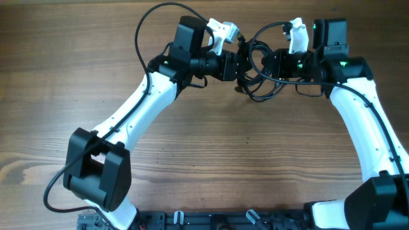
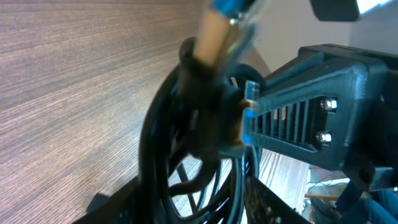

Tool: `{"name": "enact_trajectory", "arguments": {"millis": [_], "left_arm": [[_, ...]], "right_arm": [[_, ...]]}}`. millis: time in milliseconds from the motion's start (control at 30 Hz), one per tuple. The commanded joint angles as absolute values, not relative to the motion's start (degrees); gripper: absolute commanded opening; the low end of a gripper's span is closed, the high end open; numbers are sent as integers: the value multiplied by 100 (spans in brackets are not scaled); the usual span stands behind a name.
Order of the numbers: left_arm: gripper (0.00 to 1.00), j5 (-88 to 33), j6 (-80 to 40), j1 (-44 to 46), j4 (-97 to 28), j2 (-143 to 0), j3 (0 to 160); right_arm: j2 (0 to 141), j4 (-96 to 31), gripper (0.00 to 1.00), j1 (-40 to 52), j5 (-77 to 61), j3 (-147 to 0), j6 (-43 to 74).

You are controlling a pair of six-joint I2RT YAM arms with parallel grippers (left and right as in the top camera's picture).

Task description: Untangle cables

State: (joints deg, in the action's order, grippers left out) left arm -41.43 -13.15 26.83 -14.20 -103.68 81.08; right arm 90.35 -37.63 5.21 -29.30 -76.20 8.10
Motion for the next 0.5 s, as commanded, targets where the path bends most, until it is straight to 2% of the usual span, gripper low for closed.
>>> {"name": "enact_trajectory", "arguments": {"millis": [0,167,467], "left_arm": [[54,-3710,-1282,2639,-1492,-10147,8241],[59,-2919,-1280,2550,-1883,-10147,8241],[60,-2888,-1723,2274,-1955,-10145,8241]], "right_arm": [[9102,-3704,4,493,-2958,-7592,1081],[9102,-3642,4,478,-2930,-7592,1413],[9102,-3610,4,460,-2945,-7592,1496]]}}
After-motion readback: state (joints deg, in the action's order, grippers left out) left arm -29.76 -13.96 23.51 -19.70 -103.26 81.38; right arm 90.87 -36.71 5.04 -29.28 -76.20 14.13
